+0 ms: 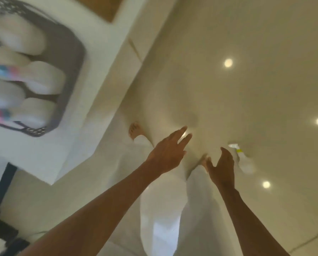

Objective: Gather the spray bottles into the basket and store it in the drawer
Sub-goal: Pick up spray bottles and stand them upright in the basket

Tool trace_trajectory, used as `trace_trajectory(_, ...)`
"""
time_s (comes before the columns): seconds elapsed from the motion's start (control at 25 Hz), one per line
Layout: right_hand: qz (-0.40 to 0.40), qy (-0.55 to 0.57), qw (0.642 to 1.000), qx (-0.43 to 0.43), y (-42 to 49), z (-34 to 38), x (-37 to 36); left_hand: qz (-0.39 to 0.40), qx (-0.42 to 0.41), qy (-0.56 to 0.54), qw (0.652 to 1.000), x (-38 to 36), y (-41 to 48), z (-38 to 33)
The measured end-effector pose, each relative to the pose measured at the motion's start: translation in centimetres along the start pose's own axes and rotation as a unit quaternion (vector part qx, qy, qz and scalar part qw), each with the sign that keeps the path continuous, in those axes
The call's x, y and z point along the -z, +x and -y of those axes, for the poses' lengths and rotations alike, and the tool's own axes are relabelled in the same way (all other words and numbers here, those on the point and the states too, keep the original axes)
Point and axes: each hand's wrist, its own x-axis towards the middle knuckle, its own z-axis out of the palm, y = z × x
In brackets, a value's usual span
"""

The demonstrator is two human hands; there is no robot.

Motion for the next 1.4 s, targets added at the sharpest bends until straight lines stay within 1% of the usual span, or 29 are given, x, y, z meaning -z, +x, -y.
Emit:
trace_trajectory(0.12, 0.029, 0.009, 0.995, -0.090, 0.3, -10.1, 0.3, 0.106, -0.051, 0.062, 0.991, -6.5, 4.5, -5.9)
trace_trajectory(0.2, 0.039, 0.003, 0.994, -0.104, 1.8, -15.8, 0.4, 0.170, -0.084, 0.121, 0.974, -11.0, 7.4, -9.2)
trace_trajectory(0.28, 0.046, -0.022, 0.994, -0.100, 3.9, -20.6, 0.7, 0.211, -0.142, 0.217, 0.942, -15.3, 10.2, -12.0)
trace_trajectory(0.32, 0.047, -0.035, 0.994, -0.095, 5.4, -22.8, 1.0, 0.219, -0.171, 0.254, 0.926, -17.2, 11.9, -13.2)
trace_trajectory(0.4, 0.049, -0.061, 0.993, -0.084, 8.3, -26.4, 1.0, 0.207, -0.184, 0.303, 0.912, -20.7, 14.7, -15.2)
trace_trajectory(0.52, 0.037, -0.081, 0.994, -0.067, 13.8, -30.8, 1.1, 0.204, -0.159, 0.322, 0.911, -25.6, 19.6, -17.4)
trace_trajectory(0.68, 0.046, -0.130, 0.990, -0.013, 21.6, -34.0, -1.3, 0.221, -0.161, 0.334, 0.902, -31.0, 24.5, -16.2)
trace_trajectory(0.76, 0.038, -0.149, 0.988, 0.016, 25.1, -34.5, -3.2, 0.231, -0.160, 0.341, 0.897, -32.7, 25.9, -14.8)
trace_trajectory(0.88, 0.022, -0.190, 0.981, 0.031, 29.6, -34.2, -6.1, 0.243, -0.145, 0.342, 0.896, -34.2, 27.4, -12.4)
trace_trajectory(0.96, 0.014, -0.218, 0.975, 0.035, 31.5, -33.9, -7.2, 0.251, -0.126, 0.334, 0.900, -34.5, 27.7, -11.1)
trace_trajectory(1.04, 0.015, -0.209, 0.977, 0.031, 31.8, -33.1, -7.3, 0.260, -0.112, 0.319, 0.904, -34.0, 27.2, -10.2)
trace_trajectory(1.08, 0.019, -0.193, 0.981, 0.031, 31.2, -32.3, -7.0, 0.255, -0.107, 0.311, 0.909, -33.2, 26.5, -9.9)
trace_trajectory(1.16, 0.028, -0.126, 0.991, 0.024, 29.1, -30.0, -5.6, 0.231, -0.097, 0.295, 0.922, -31.0, 24.7, -10.2)
trace_trajectory(1.24, 0.035, -0.048, 0.998, 0.027, 26.2, -26.4, -3.5, 0.208, -0.069, 0.268, 0.938, -27.8, 22.3, -10.8)
trace_trajectory(1.28, 0.039, -0.024, 0.998, 0.043, 24.3, -24.2, -2.2, 0.198, -0.047, 0.248, 0.947, -25.8, 20.7, -11.2)
trace_trajectory(1.32, 0.036, 0.000, 0.997, 0.063, 22.5, -22.0, -0.9, 0.194, -0.020, 0.214, 0.957, -24.0, 19.0, -11.7)
trace_trajectory(1.4, 0.008, 0.056, 0.993, 0.101, 18.9, -17.3, 1.8, 0.182, 0.057, 0.091, 0.977, -20.2, 15.6, -12.7)
